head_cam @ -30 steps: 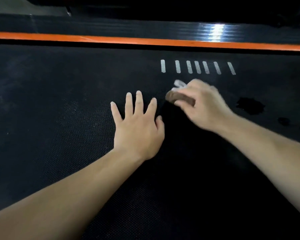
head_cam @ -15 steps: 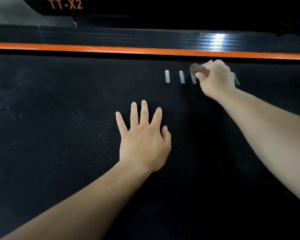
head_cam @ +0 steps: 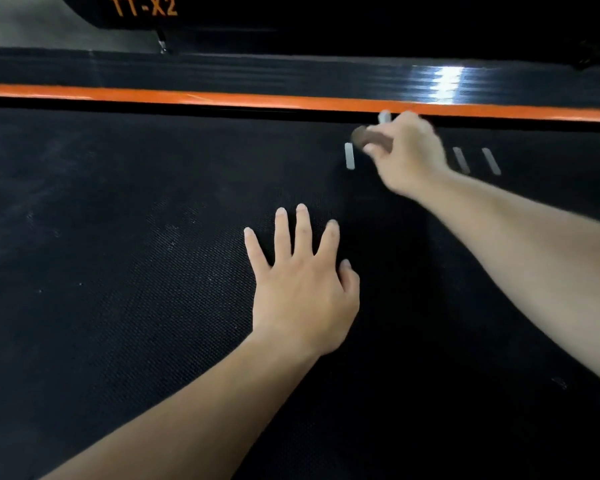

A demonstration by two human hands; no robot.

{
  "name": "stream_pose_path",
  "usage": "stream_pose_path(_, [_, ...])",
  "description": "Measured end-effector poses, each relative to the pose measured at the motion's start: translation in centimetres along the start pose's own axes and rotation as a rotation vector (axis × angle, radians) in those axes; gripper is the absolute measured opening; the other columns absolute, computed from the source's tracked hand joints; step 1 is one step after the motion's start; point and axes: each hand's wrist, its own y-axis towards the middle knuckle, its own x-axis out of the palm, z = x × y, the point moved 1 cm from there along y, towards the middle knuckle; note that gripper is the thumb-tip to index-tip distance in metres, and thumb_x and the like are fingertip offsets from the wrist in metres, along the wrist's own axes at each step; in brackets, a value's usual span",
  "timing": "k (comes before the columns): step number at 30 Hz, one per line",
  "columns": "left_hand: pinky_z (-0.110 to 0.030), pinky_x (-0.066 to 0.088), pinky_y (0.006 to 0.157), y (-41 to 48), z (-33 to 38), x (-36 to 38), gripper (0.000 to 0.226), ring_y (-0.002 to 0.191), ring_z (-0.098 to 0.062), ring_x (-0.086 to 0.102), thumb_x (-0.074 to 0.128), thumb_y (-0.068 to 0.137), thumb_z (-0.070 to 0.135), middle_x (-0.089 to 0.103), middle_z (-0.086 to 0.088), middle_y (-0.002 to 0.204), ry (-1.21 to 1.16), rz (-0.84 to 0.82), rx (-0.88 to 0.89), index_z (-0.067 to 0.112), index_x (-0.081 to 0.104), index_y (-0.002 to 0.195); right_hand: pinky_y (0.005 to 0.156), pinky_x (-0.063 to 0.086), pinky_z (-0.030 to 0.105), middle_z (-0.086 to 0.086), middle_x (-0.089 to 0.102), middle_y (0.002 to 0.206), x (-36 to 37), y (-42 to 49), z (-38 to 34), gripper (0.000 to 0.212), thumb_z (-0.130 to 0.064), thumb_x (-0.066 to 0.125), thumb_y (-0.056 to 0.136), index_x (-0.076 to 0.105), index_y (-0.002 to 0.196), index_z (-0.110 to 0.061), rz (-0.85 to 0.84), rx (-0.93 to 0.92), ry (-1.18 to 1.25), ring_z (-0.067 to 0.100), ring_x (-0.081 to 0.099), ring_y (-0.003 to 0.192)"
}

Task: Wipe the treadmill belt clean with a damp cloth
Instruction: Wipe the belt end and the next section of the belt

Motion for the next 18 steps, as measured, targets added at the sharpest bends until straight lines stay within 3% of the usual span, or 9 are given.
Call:
stream_pose_path(3, [-0.067,-0.003,0.122,0.1,-0.1,0.0,0.064,0.159,-0.032,-0.008,0.020,0.100,0.051,0.006,-0.009,0.173,-0.003,0.003,0.002,0.030,0.021,0.160,0.084,0.045,0.044,0.004,0.053,0.102,-0.6,-0.8,0.6,0.019,-0.034,0.061,0.098,0.070,0.113,-0.028,-0.067,-0.193,0.057,0.027,0.051,0.098])
stream_pose_path(7, [-0.067,-0.003,0.122,-0.1,-0.2,0.1,0.065,0.159,-0.033,-0.005,0.019,0.100,0.051,0.009,-0.010,0.173,-0.004,0.011,0.010,0.029,0.023,0.161,0.087,0.048,0.043,0.009,0.059,0.112,-2.3,1.2,5.3,0.022,-0.035,0.060,0.099,0.071,0.109,-0.019,0.064,0.118,-0.030,0.032,0.056,0.104])
stream_pose_path(10, [-0.068,-0.002,0.122,0.0,-0.1,0.0,0.066,0.159,-0.034,-0.005,0.017,0.099,0.051,0.009,-0.010,0.173,-0.001,0.001,0.006,0.028,0.023,0.160,0.082,0.053,0.044,0.012,0.061,0.110,-2.2,0.6,6.8,0.022,-0.035,0.062,0.097,0.072,0.109,-0.020,0.102,0.163,-0.052,0.033,0.059,0.096])
stream_pose_path(16, [-0.068,-0.001,0.122,0.1,0.0,0.0,0.068,0.159,-0.033,-0.003,0.015,0.096,0.051,0.010,-0.010,0.172,0.014,-0.005,-0.006,0.029,0.024,0.160,0.078,0.040,0.033,0.000,0.051,0.091,-1.8,-4.2,4.5,0.030,-0.045,0.066,0.092,0.073,0.115,-0.026,0.008,-0.251,0.056,0.019,0.049,0.089])
stream_pose_path(18, [-0.067,-0.002,0.122,0.1,0.0,0.0,0.068,0.159,-0.032,-0.005,0.014,0.096,0.052,0.009,-0.009,0.173,0.013,-0.011,-0.009,0.030,0.023,0.160,0.077,0.038,0.032,0.001,0.051,0.092,-2.7,-4.0,6.3,0.041,-0.052,0.060,0.092,0.073,0.117,-0.021,-0.006,-0.312,-0.045,0.019,0.049,0.090])
